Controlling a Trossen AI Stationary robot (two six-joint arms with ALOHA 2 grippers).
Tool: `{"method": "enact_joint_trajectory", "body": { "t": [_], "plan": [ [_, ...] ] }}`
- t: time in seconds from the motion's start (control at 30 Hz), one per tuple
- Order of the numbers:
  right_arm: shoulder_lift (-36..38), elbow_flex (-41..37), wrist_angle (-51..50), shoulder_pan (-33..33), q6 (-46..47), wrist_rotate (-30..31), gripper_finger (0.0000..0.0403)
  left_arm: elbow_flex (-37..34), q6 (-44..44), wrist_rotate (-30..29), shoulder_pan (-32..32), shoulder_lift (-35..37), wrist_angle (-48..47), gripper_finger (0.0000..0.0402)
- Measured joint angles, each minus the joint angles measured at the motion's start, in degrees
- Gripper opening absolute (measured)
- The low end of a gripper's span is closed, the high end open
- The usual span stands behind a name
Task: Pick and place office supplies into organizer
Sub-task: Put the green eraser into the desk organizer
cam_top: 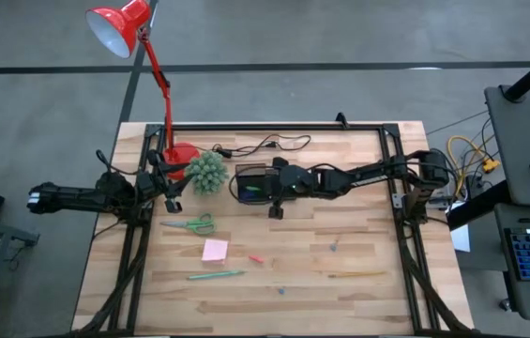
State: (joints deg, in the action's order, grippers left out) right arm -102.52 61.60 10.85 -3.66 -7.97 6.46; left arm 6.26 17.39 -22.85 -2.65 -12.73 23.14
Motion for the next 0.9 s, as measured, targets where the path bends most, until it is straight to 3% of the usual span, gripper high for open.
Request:
{"method": "enact_joint_trajectory", "body": {
  "t": [0.3,0.73,0.9],
  "plan": [
    [-5.0,0.6,1.4,-0.1,-2.2,-2.0,0.0028,0.0,0.0,0.0,0.0,0.0,0.0,0.0139],
    [-12.9,7.4,-0.7,-1.0,-3.2,-1.8,0.0028,0.0,0.0,-0.2,0.0,0.0,-0.1,0.0139],
    [-15.1,10.1,-5.4,-1.7,-3.4,2.6,0.0028,0.0,0.0,-0.2,0.0,0.0,0.0,0.0139]
  ]
}}
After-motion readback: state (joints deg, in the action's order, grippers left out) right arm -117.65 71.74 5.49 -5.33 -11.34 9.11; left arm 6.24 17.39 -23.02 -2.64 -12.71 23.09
